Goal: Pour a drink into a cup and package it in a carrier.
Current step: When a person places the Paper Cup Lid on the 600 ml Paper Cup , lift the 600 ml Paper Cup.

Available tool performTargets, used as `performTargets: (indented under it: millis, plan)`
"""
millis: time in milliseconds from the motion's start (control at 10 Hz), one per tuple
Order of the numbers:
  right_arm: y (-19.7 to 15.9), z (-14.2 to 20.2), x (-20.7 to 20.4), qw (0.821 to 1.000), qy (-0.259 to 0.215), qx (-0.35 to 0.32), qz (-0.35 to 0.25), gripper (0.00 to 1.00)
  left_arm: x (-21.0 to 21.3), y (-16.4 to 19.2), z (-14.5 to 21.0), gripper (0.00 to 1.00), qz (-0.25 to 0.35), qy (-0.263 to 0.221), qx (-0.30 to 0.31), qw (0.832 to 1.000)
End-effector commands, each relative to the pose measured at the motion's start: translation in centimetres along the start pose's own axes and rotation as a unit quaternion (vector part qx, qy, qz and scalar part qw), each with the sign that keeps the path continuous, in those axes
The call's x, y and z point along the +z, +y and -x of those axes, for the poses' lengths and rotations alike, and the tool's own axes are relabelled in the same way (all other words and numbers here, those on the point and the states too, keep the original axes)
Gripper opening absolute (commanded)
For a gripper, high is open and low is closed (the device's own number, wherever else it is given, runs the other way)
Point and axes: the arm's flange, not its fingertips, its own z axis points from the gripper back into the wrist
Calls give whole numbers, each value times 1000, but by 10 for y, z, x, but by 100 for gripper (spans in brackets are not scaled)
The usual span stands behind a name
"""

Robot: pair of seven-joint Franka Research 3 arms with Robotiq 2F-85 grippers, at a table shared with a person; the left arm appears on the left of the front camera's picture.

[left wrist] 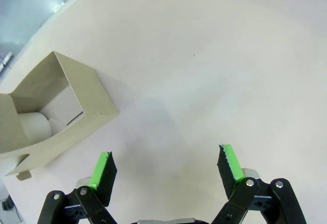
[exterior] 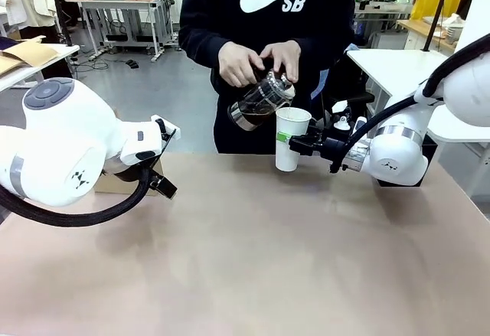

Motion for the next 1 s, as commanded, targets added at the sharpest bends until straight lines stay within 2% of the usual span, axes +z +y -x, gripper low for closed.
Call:
performTargets:
  millis: [0, 900]
  plan:
    - [1, -4, -2, 1000, 0, 2, 5, 81, 0, 1, 0, 100, 1, -1, 1, 1000]
    - [1, -4, -2, 1000, 0, 2, 5, 81, 0, 1, 0, 100, 1, -1, 1, 1000]
